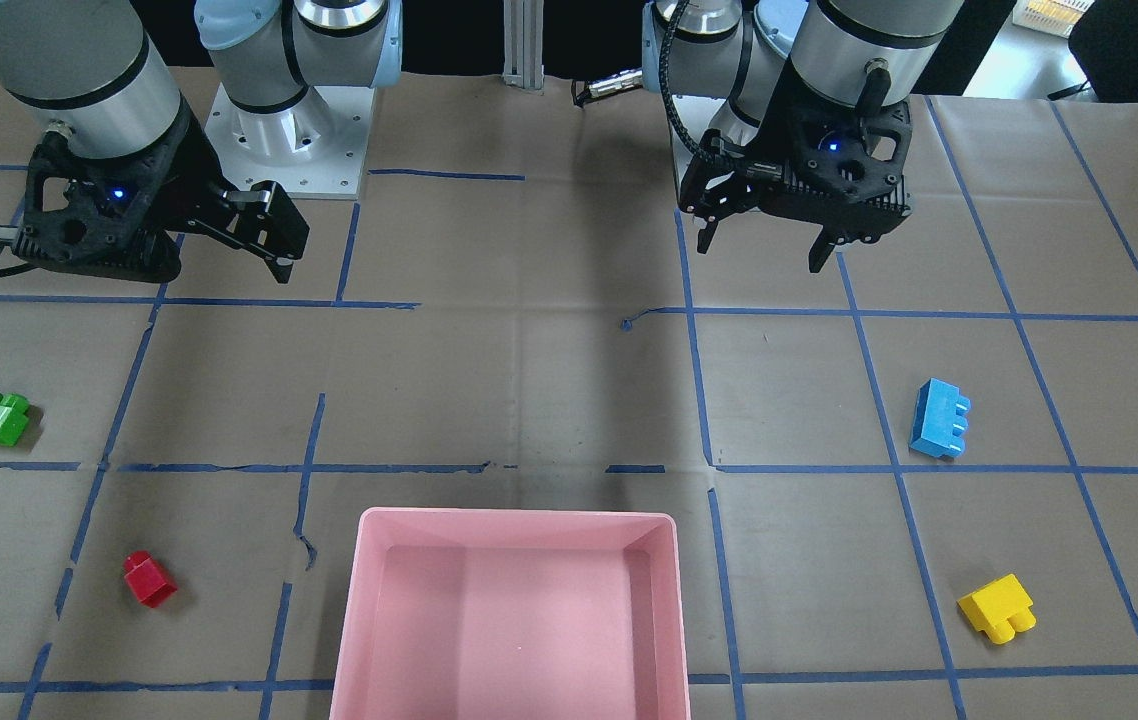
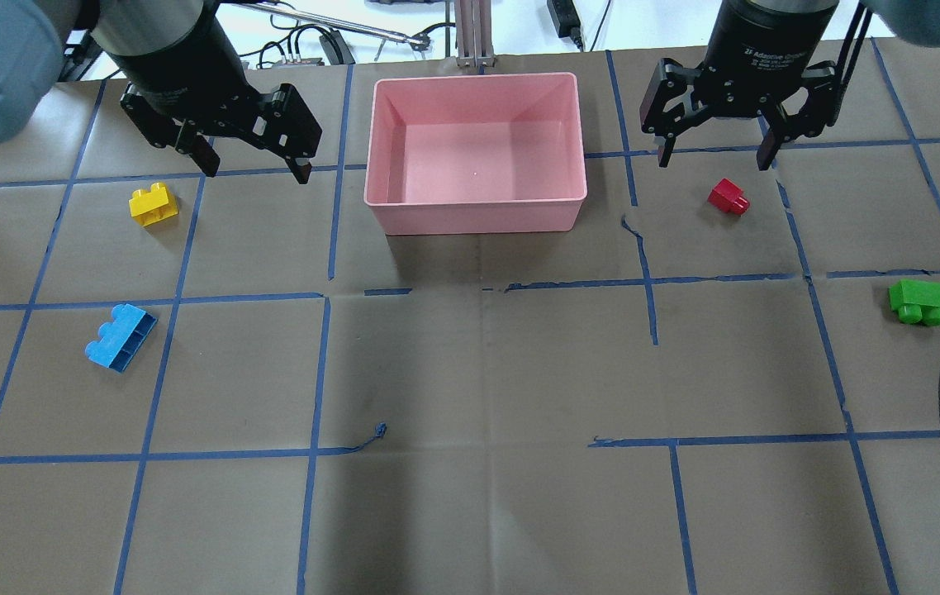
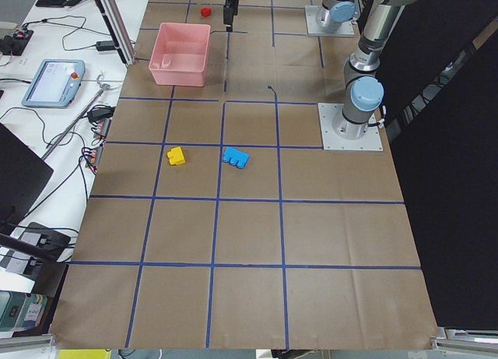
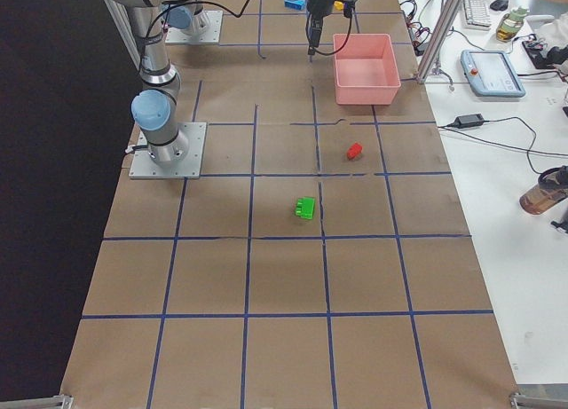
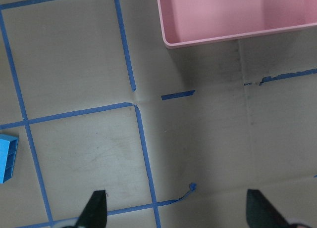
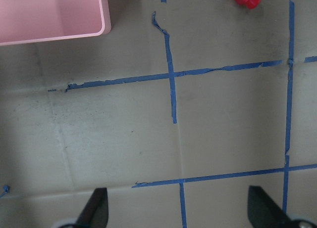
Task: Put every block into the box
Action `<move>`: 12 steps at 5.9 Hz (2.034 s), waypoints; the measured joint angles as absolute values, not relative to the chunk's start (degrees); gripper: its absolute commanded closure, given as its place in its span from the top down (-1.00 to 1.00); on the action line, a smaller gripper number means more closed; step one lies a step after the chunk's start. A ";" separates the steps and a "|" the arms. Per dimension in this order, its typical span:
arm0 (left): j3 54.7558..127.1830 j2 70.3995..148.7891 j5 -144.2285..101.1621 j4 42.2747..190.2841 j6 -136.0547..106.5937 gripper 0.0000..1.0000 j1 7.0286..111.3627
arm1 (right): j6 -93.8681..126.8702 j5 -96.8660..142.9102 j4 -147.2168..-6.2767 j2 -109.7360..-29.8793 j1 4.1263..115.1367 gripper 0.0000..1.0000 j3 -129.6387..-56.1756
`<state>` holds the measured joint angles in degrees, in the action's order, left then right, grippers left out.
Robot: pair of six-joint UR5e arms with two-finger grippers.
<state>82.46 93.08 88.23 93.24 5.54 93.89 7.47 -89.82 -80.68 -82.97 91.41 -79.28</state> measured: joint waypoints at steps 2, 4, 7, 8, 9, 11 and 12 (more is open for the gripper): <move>82.66 92.35 88.34 93.97 5.67 0.99 93.66 | 7.47 -89.89 -80.68 -82.97 91.41 0.99 -79.28; 82.61 92.05 88.34 94.27 5.66 0.98 93.60 | 7.44 -89.91 -80.69 -82.97 91.41 0.99 -79.28; 82.40 92.09 88.24 93.87 5.66 0.99 93.63 | 7.37 -89.94 -80.64 -82.97 91.38 0.99 -79.28; 82.52 91.99 88.27 93.92 5.90 0.99 93.28 | 6.63 -90.03 -80.74 -82.95 91.15 0.99 -79.28; 82.58 91.63 88.31 94.09 6.22 0.99 92.13 | 4.31 -90.16 -80.97 -82.91 90.19 0.99 -79.28; 84.46 87.98 90.44 95.21 9.90 0.98 84.17 | -7.49 -90.02 -81.42 -82.89 84.35 0.99 -79.28; 87.10 87.23 90.88 95.04 15.64 0.98 78.01 | -17.59 -90.00 -81.55 -82.80 79.54 0.99 -79.28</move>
